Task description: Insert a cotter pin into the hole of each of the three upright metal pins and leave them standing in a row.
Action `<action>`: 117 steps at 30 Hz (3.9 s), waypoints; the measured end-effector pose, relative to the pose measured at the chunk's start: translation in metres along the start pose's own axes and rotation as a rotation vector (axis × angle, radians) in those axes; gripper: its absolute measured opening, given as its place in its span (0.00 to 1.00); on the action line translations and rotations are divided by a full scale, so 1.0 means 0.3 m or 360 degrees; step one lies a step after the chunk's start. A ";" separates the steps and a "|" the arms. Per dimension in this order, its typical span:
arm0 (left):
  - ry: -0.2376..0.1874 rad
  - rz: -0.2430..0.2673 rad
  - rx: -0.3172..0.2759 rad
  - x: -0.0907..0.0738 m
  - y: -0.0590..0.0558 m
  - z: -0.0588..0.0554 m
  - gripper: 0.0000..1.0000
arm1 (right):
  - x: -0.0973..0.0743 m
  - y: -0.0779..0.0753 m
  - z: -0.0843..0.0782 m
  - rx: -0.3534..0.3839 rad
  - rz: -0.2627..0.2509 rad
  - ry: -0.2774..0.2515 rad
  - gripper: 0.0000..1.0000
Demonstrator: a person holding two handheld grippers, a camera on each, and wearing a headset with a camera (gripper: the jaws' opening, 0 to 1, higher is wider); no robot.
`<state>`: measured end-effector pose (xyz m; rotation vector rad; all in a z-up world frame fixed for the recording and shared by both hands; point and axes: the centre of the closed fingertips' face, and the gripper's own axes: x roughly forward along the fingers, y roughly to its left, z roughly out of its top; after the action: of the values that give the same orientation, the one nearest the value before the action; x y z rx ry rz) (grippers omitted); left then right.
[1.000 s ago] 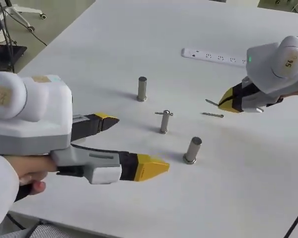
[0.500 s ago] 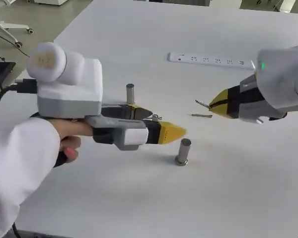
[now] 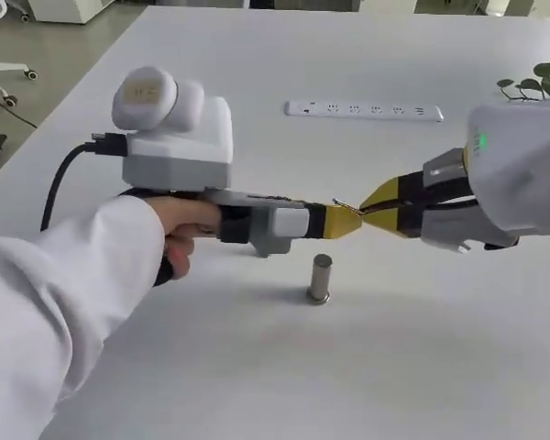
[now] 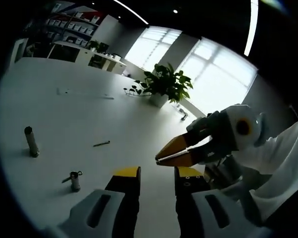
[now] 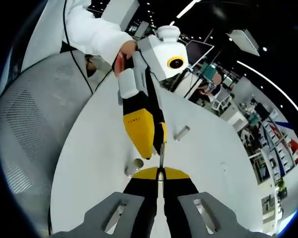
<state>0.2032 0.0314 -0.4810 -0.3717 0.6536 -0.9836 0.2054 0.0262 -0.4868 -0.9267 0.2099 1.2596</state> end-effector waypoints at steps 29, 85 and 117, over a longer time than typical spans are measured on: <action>0.0052 -0.0044 -0.0142 0.025 -0.041 -0.010 0.01 | -0.043 0.048 0.028 -0.0084 -0.0018 -0.0054 0.00; 0.0306 -0.0278 0.1103 -0.061 -0.103 -0.166 0.00 | -0.029 0.227 0.092 0.0794 0.0549 -0.0402 0.00; 0.0319 0.0052 0.0948 0.048 0.143 -0.206 0.36 | 0.048 0.156 -0.134 0.0918 0.0307 -0.0323 0.00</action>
<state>0.1958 0.0411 -0.5565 0.2643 0.5126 -1.1403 0.1829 0.0091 -0.5435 -0.2857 0.4807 1.3574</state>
